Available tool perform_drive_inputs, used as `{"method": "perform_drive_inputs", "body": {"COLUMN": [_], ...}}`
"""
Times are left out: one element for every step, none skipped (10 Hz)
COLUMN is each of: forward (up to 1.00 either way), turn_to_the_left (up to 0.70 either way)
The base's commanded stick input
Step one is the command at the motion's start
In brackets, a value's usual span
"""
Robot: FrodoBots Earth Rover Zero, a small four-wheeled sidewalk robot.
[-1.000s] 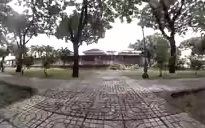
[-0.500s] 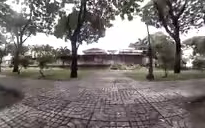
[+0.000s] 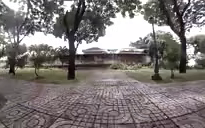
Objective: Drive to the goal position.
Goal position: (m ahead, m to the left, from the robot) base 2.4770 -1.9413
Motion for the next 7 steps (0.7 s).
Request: {"method": "perform_drive_inputs", "body": {"forward": [1.0,1.0,1.0,1.0,1.0,0.94,0.0], "turn_to_the_left": [0.0,0.0,0.0,0.0,0.0,0.0,0.0]}}
